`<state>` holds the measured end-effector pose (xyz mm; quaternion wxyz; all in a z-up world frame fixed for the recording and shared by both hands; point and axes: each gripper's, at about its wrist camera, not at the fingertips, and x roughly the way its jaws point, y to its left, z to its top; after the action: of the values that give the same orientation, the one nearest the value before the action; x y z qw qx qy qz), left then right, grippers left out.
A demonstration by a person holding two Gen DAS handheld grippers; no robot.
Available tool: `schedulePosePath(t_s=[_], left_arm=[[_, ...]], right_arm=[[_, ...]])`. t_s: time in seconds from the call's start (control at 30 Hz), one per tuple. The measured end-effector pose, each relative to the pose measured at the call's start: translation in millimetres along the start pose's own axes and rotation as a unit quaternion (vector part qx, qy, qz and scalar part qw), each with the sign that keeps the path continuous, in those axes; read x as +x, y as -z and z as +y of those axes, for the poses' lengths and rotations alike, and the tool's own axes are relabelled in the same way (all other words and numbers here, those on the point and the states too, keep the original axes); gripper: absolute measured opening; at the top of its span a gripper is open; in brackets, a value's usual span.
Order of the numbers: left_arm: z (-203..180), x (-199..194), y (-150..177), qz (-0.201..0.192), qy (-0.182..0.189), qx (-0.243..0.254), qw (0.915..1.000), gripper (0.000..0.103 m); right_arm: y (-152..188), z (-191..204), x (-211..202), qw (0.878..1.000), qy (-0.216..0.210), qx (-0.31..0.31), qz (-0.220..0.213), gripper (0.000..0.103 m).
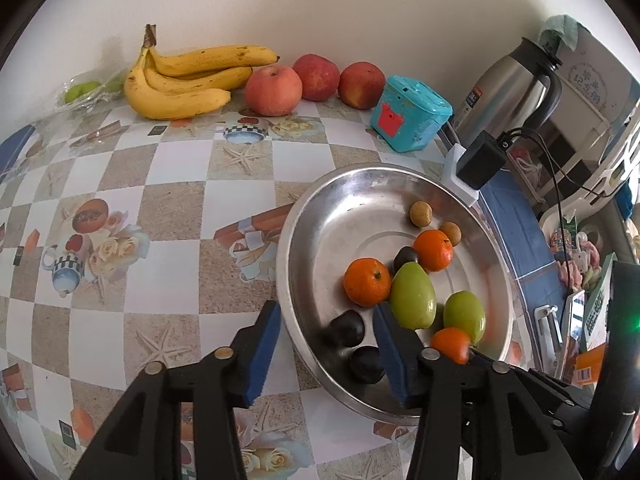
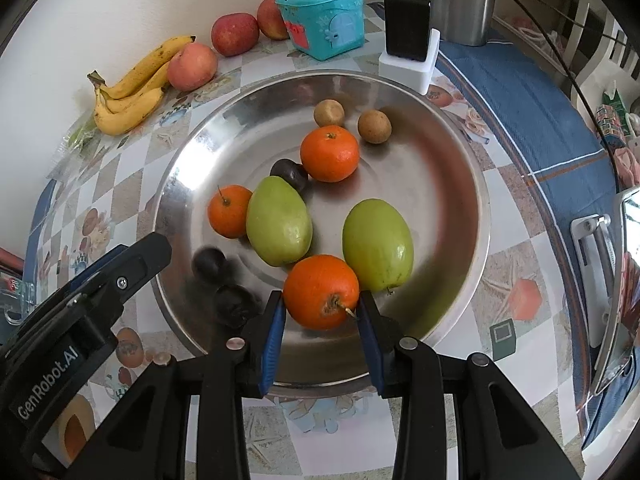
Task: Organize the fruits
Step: 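Carry plum and orange over the steel plate and open both grippers, then raise both open grippers away from the steel plate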
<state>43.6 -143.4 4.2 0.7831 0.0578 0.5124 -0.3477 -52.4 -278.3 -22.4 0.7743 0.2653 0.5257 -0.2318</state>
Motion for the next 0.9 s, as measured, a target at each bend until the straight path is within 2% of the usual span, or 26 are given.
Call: schedulePosePath(t_s=[0.07, 0.23, 0.37, 0.43, 0.5, 0.53, 0.6, 0.7, 0.77, 0.87, 0.9], left_arm=[[3.5, -1.6, -0.3, 0.001, -0.002, -0.007, 1.0, 0.06], [11.6, -3.5, 0.8, 0.01, -0.019, -0.017, 0.9996, 0.062], [22.4, -4.2, 2.0, 0.021, -0.033, -0.035, 0.9986, 0.069], [28.5, -3.3, 3.4, 0.029, -0.045, -0.045, 0.9975, 0.076], [36.8, -2.2, 5.7, 0.038, -0.064, -0.058, 0.9955, 0.088], [39.5, -1.8, 6.4, 0.04, -0.07, -0.062, 0.9948, 0.09], [47.9, -1.8, 8.2, 0.045, -0.094, -0.072, 0.9919, 0.103], [58.0, -3.4, 11.8, 0.049, -0.123, -0.079, 0.988, 0.103], [63.7, -3.1, 14.8, 0.056, -0.138, -0.082, 0.9855, 0.103], [72.3, -3.6, 21.2, 0.065, -0.152, -0.087, 0.9823, 0.103], [73.4, -3.2, 21.9, 0.066, -0.155, -0.088, 0.9818, 0.103]], right_arm=[[0.4, 0.5, -2.2, 1.0, -0.005, -0.001, -0.002, 0.038], [-0.5, 0.2, -7.2, 0.999, -0.031, 0.005, -0.007, 0.04], [1.0, 6.3, -8.6, 1.0, -0.006, -0.009, -0.009, 0.044], [1.5, 9.9, -8.1, 1.0, 0.006, -0.018, -0.01, 0.045], [1.2, 11.8, -6.9, 1.0, 0.014, -0.023, -0.008, 0.053], [1.7, 12.5, -7.0, 1.0, 0.017, -0.025, -0.009, 0.056], [2.6, 12.9, -7.9, 0.999, 0.02, -0.029, -0.012, 0.063], [3.1, 12.9, -10.1, 0.999, 0.014, -0.026, -0.02, 0.077], [3.6, 13.6, -10.4, 0.999, 0.008, -0.025, -0.022, 0.083], [5.2, 17.0, -9.2, 0.999, 0.012, -0.03, -0.023, 0.084], [5.7, 17.9, -8.6, 0.999, 0.012, -0.031, -0.019, 0.088]])
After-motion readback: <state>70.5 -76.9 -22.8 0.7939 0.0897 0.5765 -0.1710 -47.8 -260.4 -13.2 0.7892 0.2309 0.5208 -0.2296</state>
